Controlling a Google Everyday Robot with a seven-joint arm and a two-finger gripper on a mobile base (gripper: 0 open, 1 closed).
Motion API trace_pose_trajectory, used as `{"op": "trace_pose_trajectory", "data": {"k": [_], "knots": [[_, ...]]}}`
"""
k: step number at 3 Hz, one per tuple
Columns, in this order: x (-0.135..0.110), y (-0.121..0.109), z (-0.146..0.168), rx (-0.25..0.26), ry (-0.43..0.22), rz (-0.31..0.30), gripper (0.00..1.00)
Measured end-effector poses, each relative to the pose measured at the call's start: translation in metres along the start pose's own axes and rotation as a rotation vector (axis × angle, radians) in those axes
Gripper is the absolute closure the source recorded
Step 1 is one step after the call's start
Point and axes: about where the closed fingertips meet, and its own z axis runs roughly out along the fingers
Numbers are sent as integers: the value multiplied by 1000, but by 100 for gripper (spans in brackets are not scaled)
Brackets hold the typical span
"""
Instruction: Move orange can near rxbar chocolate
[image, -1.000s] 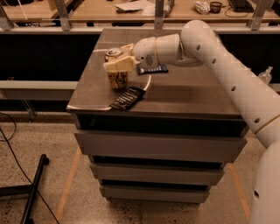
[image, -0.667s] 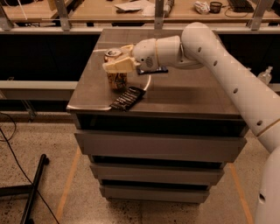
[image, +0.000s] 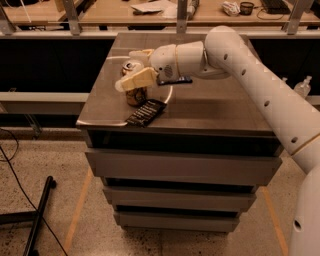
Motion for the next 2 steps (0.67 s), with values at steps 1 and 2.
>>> {"op": "trace_pose_trajectory", "data": {"k": [1, 2], "knots": [[-1, 0, 0, -2, 0, -1, 0], [-19, 2, -11, -12, 35, -15, 0]]}}
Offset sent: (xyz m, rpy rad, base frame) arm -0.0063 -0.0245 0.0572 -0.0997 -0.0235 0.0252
